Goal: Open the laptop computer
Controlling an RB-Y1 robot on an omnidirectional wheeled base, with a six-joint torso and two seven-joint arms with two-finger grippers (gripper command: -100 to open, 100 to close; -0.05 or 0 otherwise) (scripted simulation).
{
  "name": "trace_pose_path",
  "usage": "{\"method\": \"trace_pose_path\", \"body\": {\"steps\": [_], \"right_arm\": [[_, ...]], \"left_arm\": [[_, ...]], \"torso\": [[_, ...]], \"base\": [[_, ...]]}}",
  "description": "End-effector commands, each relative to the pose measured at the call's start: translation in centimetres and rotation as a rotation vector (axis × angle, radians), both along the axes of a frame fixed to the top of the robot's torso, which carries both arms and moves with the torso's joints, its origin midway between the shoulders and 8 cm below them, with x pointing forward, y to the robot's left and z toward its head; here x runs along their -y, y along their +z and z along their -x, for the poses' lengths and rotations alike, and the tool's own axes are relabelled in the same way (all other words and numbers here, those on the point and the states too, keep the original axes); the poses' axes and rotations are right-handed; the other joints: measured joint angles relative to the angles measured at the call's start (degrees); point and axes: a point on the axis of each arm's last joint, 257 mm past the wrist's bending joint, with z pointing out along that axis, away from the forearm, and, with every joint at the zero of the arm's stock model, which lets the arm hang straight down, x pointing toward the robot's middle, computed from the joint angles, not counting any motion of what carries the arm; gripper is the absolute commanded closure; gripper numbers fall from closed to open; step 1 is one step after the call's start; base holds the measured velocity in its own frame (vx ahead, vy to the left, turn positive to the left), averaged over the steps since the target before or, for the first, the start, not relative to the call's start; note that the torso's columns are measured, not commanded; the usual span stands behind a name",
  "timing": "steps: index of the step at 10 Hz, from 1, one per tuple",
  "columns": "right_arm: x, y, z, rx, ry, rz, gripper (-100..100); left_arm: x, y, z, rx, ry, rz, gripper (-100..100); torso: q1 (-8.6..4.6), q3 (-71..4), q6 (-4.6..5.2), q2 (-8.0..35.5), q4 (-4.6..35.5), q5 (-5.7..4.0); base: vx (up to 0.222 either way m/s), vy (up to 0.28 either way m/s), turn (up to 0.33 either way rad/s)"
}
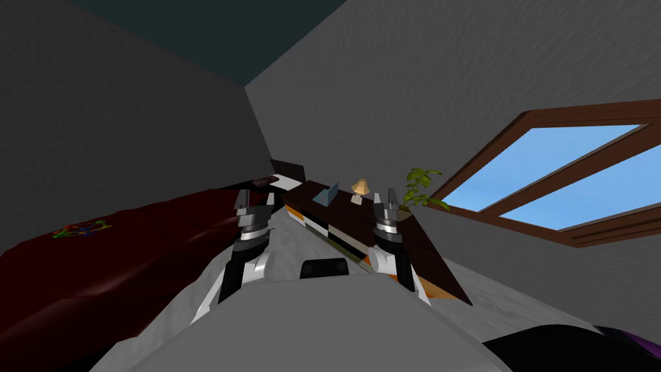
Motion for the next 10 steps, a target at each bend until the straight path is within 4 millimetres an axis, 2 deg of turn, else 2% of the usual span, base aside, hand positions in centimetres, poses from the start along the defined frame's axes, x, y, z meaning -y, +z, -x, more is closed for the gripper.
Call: {"method": "trace_pose_path", "body": {"steps": [1, 9, 10], "right_arm": [[0.0, 0.0, 0.0, 0.0, 0.0, 0.0, 0], [0.0, 0.02, 0.01, 0.0, 0.0, 0.0, 0], [0.0, 0.02, 0.01, 0.0, 0.0, 0.0, 0]], "left_arm": [[0.0, 0.0, 0.0, 0.0, 0.0, 0.0, 0], [0.0, 0.01, 0.01, 0.0, 0.0, 0.0, 0], [0.49, -0.39, -0.58, -0.021, -0.014, -0.042, -100]], "torso": [[0.0, -4.7, 0.0, 2.3, 2.3, 0.0], [0.0, -70.7, 0.0, 35.4, 35.4, 0.0], [0.0, -79.2, 0.0, 39.6, 39.6, 0.0]], "base": [[0.0, 0.0, 0.0], [0.0, 0.0, 0.0], [0.012, -0.005, -0.066]]}}
